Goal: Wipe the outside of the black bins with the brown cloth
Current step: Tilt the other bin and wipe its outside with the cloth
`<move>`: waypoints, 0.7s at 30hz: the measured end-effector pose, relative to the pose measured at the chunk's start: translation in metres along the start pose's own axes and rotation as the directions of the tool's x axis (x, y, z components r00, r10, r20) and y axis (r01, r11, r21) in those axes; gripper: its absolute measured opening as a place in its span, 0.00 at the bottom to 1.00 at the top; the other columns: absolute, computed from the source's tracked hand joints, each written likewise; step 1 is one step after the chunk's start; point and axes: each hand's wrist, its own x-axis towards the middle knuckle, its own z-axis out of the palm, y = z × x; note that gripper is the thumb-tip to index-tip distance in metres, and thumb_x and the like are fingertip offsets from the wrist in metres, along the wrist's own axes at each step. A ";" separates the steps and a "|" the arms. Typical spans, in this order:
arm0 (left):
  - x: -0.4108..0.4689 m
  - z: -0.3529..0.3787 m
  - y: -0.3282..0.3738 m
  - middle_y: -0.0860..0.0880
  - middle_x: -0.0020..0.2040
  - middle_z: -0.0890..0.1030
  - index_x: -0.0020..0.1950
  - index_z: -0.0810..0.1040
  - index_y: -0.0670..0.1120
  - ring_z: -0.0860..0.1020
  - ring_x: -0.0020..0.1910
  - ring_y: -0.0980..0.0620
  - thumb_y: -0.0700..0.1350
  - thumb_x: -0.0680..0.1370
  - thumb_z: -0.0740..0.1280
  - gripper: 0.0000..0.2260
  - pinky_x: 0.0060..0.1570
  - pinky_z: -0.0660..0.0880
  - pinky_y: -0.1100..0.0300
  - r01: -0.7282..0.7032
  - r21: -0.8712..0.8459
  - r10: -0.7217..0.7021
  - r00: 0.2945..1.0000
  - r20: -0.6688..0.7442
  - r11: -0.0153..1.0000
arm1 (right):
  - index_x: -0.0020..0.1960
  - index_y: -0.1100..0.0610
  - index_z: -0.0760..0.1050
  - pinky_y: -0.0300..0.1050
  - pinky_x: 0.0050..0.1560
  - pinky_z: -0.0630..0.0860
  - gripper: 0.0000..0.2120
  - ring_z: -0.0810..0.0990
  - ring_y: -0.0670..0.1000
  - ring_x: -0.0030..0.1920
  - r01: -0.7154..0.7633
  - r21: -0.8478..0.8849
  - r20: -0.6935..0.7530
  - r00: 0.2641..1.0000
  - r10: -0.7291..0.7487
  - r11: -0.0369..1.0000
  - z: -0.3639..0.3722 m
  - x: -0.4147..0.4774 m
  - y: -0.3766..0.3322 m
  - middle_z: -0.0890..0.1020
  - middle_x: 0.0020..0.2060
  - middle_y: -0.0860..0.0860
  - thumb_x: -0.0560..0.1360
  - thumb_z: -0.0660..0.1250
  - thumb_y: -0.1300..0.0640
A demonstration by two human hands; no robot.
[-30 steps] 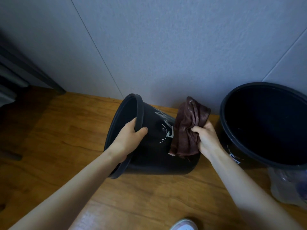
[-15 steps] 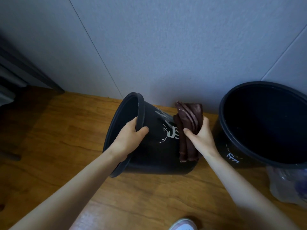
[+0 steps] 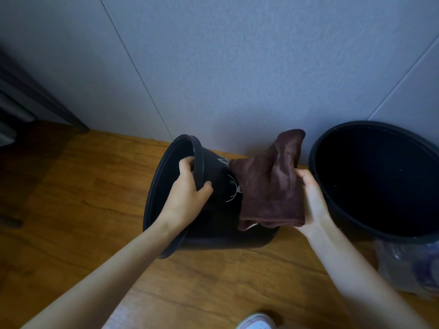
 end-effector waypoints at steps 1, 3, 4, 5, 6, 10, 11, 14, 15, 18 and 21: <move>-0.001 0.002 -0.001 0.58 0.44 0.74 0.75 0.50 0.47 0.80 0.41 0.55 0.37 0.77 0.64 0.32 0.41 0.77 0.67 -0.061 0.049 0.062 0.998 -0.014 0.997 | 0.30 0.53 0.83 0.48 0.42 0.76 0.24 0.82 0.52 0.38 0.024 0.050 0.022 0.999 -0.025 0.998 0.001 -0.003 -0.001 0.84 0.33 0.51 0.77 0.57 0.48; -0.004 0.004 0.000 0.64 0.41 0.69 0.76 0.43 0.54 0.78 0.33 0.52 0.37 0.77 0.64 0.38 0.42 0.77 0.63 -0.184 0.141 0.182 0.983 0.028 0.973 | 0.33 0.54 0.84 0.46 0.39 0.79 0.20 0.83 0.51 0.37 0.029 0.150 0.073 0.996 -0.040 0.988 0.002 -0.004 -0.002 0.84 0.36 0.52 0.74 0.60 0.45; -0.005 0.004 0.001 0.65 0.43 0.69 0.76 0.47 0.56 0.77 0.37 0.55 0.39 0.77 0.64 0.35 0.45 0.75 0.65 -0.220 0.130 0.214 0.975 0.059 0.967 | 0.35 0.55 0.85 0.46 0.38 0.80 0.19 0.84 0.51 0.37 0.025 0.155 0.098 0.994 -0.041 0.988 0.003 -0.004 -0.003 0.85 0.37 0.53 0.71 0.62 0.44; -0.005 0.005 0.003 0.66 0.50 0.71 0.76 0.52 0.56 0.77 0.46 0.60 0.42 0.78 0.63 0.30 0.51 0.72 0.70 -0.225 0.086 0.219 0.973 0.078 0.971 | 0.36 0.55 0.85 0.46 0.38 0.80 0.18 0.85 0.51 0.37 0.026 0.113 0.121 0.992 -0.040 0.993 0.003 -0.005 -0.005 0.85 0.37 0.53 0.68 0.62 0.45; -0.005 0.005 0.005 0.65 0.58 0.71 0.74 0.58 0.56 0.73 0.57 0.63 0.45 0.79 0.62 0.26 0.56 0.67 0.74 -0.209 0.037 0.205 0.975 0.089 0.977 | 0.35 0.55 0.85 0.46 0.38 0.79 0.16 0.84 0.50 0.35 0.025 0.034 0.143 0.989 -0.030 0.999 0.003 -0.007 -0.007 0.85 0.35 0.52 0.67 0.63 0.47; 0.001 0.001 0.015 0.59 0.64 0.73 0.68 0.69 0.56 0.69 0.63 0.64 0.62 0.75 0.57 0.23 0.60 0.66 0.73 -0.045 -0.085 0.059 0.986 0.158 0.995 | 0.37 0.58 0.84 0.47 0.40 0.77 0.15 0.84 0.52 0.34 -0.037 -0.238 0.207 0.974 0.088 0.971 0.002 -0.010 -0.025 0.85 0.35 0.55 0.55 0.73 0.50; 0.002 0.000 0.018 0.58 0.63 0.75 0.67 0.71 0.56 0.71 0.62 0.62 0.65 0.73 0.57 0.25 0.61 0.67 0.68 -0.011 -0.117 0.033 0.981 0.192 0.993 | 0.37 0.59 0.84 0.47 0.40 0.80 0.20 0.84 0.53 0.35 -0.062 -0.243 0.252 0.960 0.125 0.968 0.003 -0.009 -0.027 0.85 0.37 0.55 0.48 0.78 0.49; -0.001 -0.006 0.029 0.55 0.57 0.80 0.63 0.75 0.53 0.78 0.55 0.60 0.66 0.69 0.58 0.28 0.54 0.73 0.69 0.050 -0.199 0.013 0.953 0.304 0.979 | 0.38 0.60 0.84 0.46 0.40 0.81 0.29 0.84 0.54 0.38 -0.086 -0.162 0.303 0.944 0.132 0.983 0.009 -0.004 -0.025 0.85 0.39 0.56 0.39 0.81 0.51; -0.002 -0.007 0.032 0.54 0.55 0.81 0.61 0.76 0.52 0.79 0.53 0.61 0.65 0.67 0.58 0.28 0.50 0.74 0.72 0.063 -0.234 0.020 0.941 0.338 0.970 | 0.39 0.60 0.84 0.47 0.41 0.81 0.28 0.84 0.54 0.40 -0.056 -0.123 0.296 0.951 0.091 0.991 0.010 -0.003 -0.022 0.85 0.40 0.56 0.41 0.81 0.51; -0.002 -0.007 0.036 0.54 0.50 0.83 0.53 0.78 0.52 0.81 0.48 0.62 0.60 0.67 0.63 0.19 0.43 0.74 0.74 0.115 -0.297 0.015 0.914 0.405 0.948 | 0.45 0.60 0.81 0.51 0.44 0.78 0.19 0.83 0.56 0.43 0.049 -0.053 0.221 0.975 -0.036 0.997 0.020 -0.007 -0.017 0.85 0.40 0.55 0.58 0.71 0.50; 0.001 -0.004 0.030 0.50 0.47 0.84 0.50 0.79 0.49 0.83 0.45 0.57 0.48 0.71 0.69 0.09 0.43 0.78 0.69 0.144 -0.285 -0.026 0.924 0.380 0.948 | 0.46 0.57 0.78 0.48 0.41 0.75 0.08 0.84 0.52 0.37 0.062 -0.191 0.151 0.988 -0.033 0.980 0.023 -0.010 -0.022 0.85 0.35 0.52 0.71 0.63 0.55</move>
